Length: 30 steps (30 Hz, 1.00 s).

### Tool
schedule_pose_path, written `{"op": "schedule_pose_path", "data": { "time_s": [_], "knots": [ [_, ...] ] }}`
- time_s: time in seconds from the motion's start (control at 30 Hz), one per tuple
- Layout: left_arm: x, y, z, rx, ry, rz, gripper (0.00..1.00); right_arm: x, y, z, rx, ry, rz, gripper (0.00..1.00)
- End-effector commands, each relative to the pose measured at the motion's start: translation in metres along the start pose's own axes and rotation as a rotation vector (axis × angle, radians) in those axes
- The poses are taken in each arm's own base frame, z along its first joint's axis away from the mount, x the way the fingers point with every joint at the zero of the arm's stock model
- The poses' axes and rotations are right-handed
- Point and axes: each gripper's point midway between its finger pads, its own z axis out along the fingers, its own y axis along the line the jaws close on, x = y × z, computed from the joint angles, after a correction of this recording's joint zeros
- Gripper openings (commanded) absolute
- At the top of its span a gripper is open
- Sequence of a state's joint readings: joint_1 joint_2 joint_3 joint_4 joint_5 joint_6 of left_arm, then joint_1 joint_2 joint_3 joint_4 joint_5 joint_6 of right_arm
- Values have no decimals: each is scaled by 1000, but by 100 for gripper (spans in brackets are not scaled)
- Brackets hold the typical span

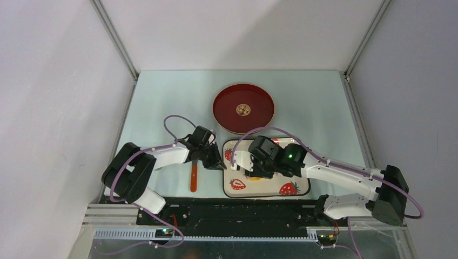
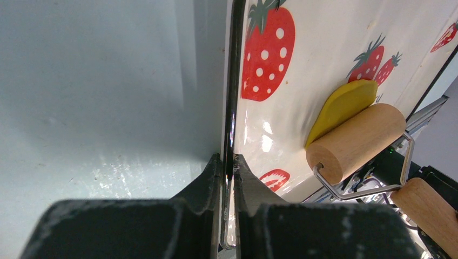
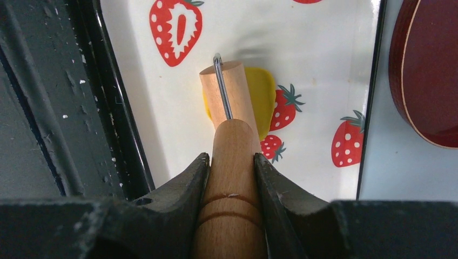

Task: Roll out the dumpling wrappers from the dough

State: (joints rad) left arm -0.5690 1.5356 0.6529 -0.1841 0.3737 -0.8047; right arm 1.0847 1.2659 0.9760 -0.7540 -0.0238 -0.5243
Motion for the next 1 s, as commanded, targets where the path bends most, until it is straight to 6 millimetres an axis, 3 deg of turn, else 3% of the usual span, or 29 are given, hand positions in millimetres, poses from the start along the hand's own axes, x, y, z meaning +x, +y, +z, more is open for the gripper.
{"op": "schedule_pose_path", "data": {
  "time_s": [0.0,0.27,0.33,0.5,0.63,0.67,0.8,0.9,0.97],
  "knots": [
    [11,31,6,-123,25,-24,0,37,114,-2,-560,114,98,0],
    [11,32,6,-124,25,-26,0,41,112,-3,-575,113,106,0],
    [11,31,6,-121,24,-27,0,41,103,-2,-536,109,121,0],
    [9,31,5,-123,16,-32,0,23,55,-8,-308,-5,197,0],
    [6,30,1,-121,-8,-44,0,-17,3,-38,-86,-244,231,0],
    [4,31,0,-121,-16,-49,0,-34,-9,-53,-25,-347,237,0],
    [-7,32,-6,-115,-56,-82,0,-70,-39,-99,85,-602,265,0],
    [-14,36,-9,-118,-77,-110,0,-76,-52,-116,128,-676,277,0],
    [-18,39,-11,-121,-90,-122,0,-73,-53,-115,132,-664,271,0]
  ]
}}
